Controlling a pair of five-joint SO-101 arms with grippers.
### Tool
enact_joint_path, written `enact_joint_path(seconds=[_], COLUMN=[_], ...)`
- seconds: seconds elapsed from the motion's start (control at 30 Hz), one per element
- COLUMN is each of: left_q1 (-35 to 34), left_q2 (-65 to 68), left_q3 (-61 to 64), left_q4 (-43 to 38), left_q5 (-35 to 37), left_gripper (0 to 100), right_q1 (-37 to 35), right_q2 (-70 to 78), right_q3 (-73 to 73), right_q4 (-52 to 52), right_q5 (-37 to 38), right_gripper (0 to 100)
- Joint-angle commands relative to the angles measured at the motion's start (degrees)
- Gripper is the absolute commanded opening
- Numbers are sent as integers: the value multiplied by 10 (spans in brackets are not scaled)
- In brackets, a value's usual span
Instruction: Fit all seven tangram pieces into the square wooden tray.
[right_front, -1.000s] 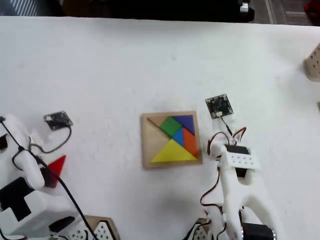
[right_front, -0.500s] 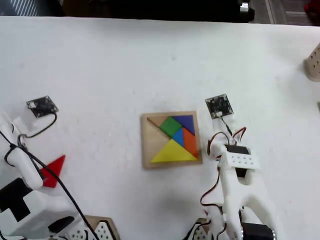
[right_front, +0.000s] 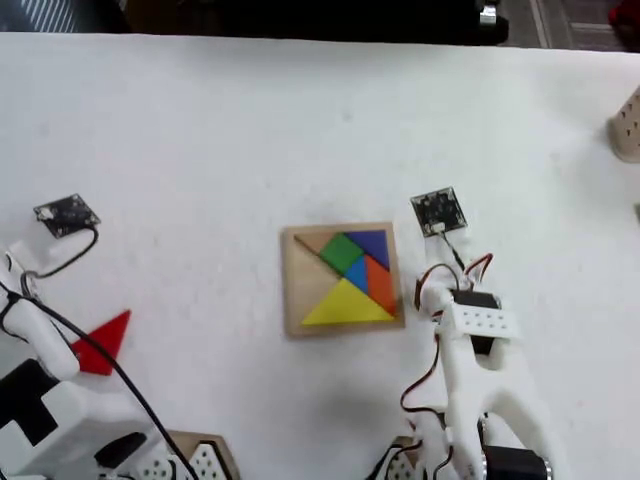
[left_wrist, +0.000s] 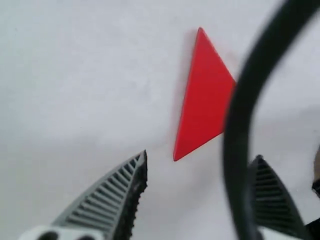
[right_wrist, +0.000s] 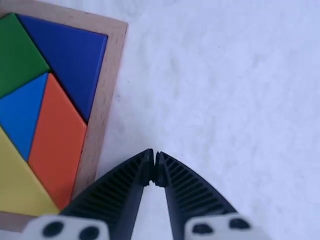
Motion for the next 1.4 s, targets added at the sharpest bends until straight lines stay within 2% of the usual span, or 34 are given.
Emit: enact_joint_path(seconds=[0.0,0.1,0.2,0.33,0.6,0.7,1.07,1.37], left_q1=[22,32,58,83,102,102,103,112], left_q2=[-7,-8,-8,-8,-9,-9,-4,-8], left_q3=[-10,-13,-10,26,128,120,134,313], left_q4=[24,55,77,55,-94,-93,-92,-329], left_q5=[-143,-138,-82,-48,-50,-56,-117,-121], left_gripper=[317,350,317,302,319,353,355,355], right_q1=[-5,-5,-5,-6,-6,-6,-6,-7], right_q2=[-18,-18,-18,-18,-18,-18,-18,-18], right_q3=[-4,-4,-4,-4,-4,-4,-4,-4], right_q4=[-11,-11,-11,-11,-11,-11,-11,-11], right_q5=[8,8,8,8,8,8,8,8], right_gripper=[18,18,18,18,18,18,18,18])
